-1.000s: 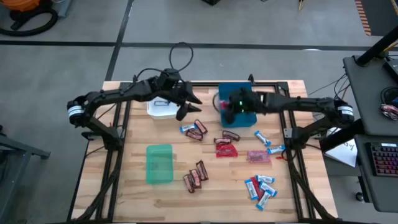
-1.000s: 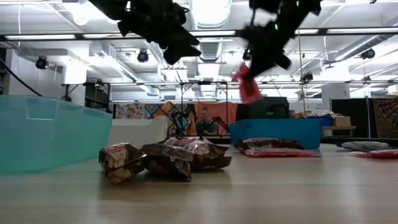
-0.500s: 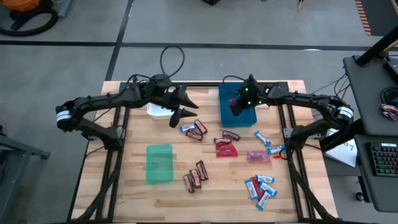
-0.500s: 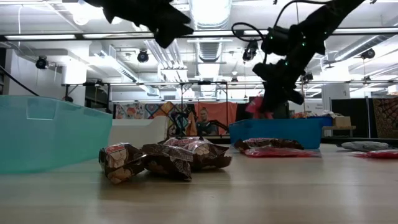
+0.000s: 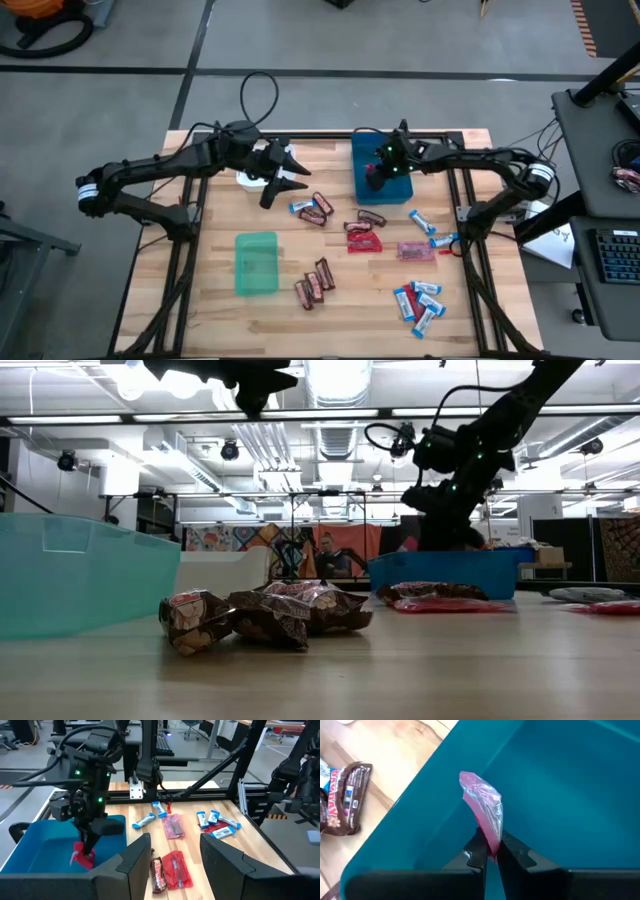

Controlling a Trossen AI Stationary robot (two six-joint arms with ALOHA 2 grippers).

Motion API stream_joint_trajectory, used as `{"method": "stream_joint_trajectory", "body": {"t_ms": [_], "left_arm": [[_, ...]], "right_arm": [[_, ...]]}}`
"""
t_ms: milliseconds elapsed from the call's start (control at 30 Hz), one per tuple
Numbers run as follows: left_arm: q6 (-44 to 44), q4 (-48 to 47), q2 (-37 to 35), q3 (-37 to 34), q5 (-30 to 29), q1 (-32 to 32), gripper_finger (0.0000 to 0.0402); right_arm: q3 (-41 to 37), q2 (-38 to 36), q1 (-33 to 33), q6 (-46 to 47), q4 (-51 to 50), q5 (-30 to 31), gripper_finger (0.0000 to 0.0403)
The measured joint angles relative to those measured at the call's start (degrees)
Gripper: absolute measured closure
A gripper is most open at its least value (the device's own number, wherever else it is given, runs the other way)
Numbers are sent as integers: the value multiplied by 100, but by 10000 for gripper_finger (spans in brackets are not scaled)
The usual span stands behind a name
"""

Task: Sort candy
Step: Put the red candy into the blue bin, then put the brown chocolate bar into the green bin

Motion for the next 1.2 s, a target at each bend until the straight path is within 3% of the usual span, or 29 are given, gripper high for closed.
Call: {"method": "stream_joint_trajectory", "body": {"t_ms": [200,667,900,1200], "left_arm": [[1,-1,2,0,-1,0,247],[86,-21,9,-42,-4,0,247],[52,-22,12,-312,-5,0,247],[-3,-103,15,-396,-5,-36,247]], "right_arm": [[0,100,-11,-21,96,150,350],[140,72,-199,-12,88,423,201],[438,76,-199,11,-48,436,174],[1342,73,-244,-159,-1620,698,157]]}}
